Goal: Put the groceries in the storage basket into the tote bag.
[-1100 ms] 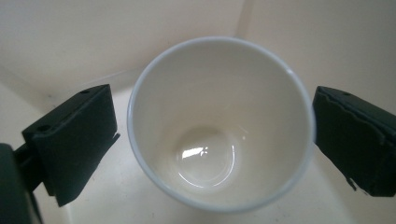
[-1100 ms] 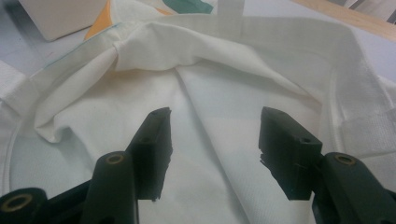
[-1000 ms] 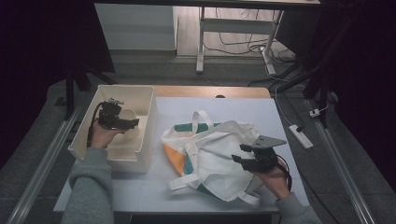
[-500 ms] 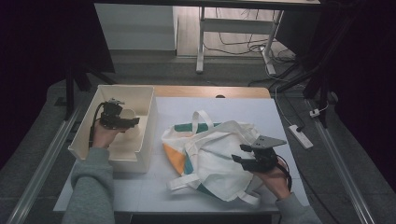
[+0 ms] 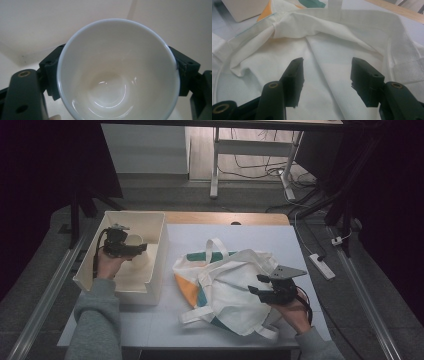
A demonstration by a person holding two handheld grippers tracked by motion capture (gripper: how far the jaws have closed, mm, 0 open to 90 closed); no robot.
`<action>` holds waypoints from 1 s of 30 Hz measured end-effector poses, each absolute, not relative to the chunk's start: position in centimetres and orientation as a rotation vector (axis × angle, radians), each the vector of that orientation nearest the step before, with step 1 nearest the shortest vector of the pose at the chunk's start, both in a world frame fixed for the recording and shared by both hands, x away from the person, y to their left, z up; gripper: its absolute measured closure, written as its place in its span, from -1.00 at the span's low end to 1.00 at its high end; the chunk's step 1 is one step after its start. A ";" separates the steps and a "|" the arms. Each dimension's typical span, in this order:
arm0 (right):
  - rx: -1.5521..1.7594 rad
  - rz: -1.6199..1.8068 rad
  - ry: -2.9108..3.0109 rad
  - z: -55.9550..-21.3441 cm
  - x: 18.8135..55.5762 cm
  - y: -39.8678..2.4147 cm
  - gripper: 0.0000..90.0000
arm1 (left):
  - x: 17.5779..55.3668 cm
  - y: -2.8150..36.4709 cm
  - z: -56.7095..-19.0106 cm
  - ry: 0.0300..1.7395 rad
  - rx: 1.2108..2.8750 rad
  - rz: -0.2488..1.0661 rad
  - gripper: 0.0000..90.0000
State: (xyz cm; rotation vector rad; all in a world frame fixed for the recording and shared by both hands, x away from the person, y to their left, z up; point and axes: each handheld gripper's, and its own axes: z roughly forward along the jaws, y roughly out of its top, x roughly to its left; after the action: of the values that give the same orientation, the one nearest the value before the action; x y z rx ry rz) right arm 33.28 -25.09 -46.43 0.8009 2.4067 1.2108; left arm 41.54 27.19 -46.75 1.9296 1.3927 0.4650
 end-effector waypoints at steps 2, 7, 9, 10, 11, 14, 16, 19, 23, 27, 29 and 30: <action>0.801 1.211 2.406 -46.4 33.3 -25.1 -0.01 | 41.4 27.2 -46.4 1.384 1.913 0.463 -0.56; 0.800 1.210 2.407 -46.4 33.3 -25.1 -0.02 | 41.0 27.2 -45.8 1.363 1.891 0.463 -0.56; 0.800 1.211 2.407 -46.4 33.3 -25.1 -0.02 | 40.8 27.3 -45.5 1.354 1.881 0.462 -0.56; 0.800 1.210 2.407 -46.4 33.3 -25.1 -0.02 | 40.7 27.3 -45.4 1.350 1.872 0.459 -0.56; 0.799 1.210 2.408 -46.4 33.3 -25.1 -0.02 | 40.7 27.4 -45.2 1.343 1.867 0.456 -0.56; 0.800 1.211 2.407 -46.4 33.3 -25.1 -0.02 | 40.3 27.5 -44.7 1.330 1.842 0.459 -0.56; 0.800 1.209 2.408 -46.4 33.3 -25.1 -0.02 | 40.1 27.5 -44.3 1.320 1.831 0.466 -0.56; 0.801 1.211 2.404 -46.4 33.3 -25.1 -0.02 | 39.7 27.3 -43.7 1.301 1.815 0.481 -0.56; 0.798 1.212 2.402 -46.4 33.2 -25.0 -0.02 | 39.2 26.8 -42.6 1.263 1.805 0.507 -0.56; 0.798 1.213 2.402 -46.4 33.2 -25.0 -0.02 | 38.5 26.4 -41.5 1.216 1.764 0.507 -0.56; 0.795 1.213 2.401 -46.4 33.3 -25.1 -0.02 | 38.1 26.2 -41.0 1.186 1.741 0.501 -0.56; 0.796 1.214 2.400 -46.4 33.3 -25.1 -0.02 | 37.9 26.1 -40.7 1.175 1.738 0.505 -0.56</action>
State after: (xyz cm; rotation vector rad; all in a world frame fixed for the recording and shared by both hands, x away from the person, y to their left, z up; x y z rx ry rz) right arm 33.26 -25.05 -46.43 0.7957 2.3997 1.2141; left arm 37.94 26.13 -40.69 1.7375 1.1749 0.5055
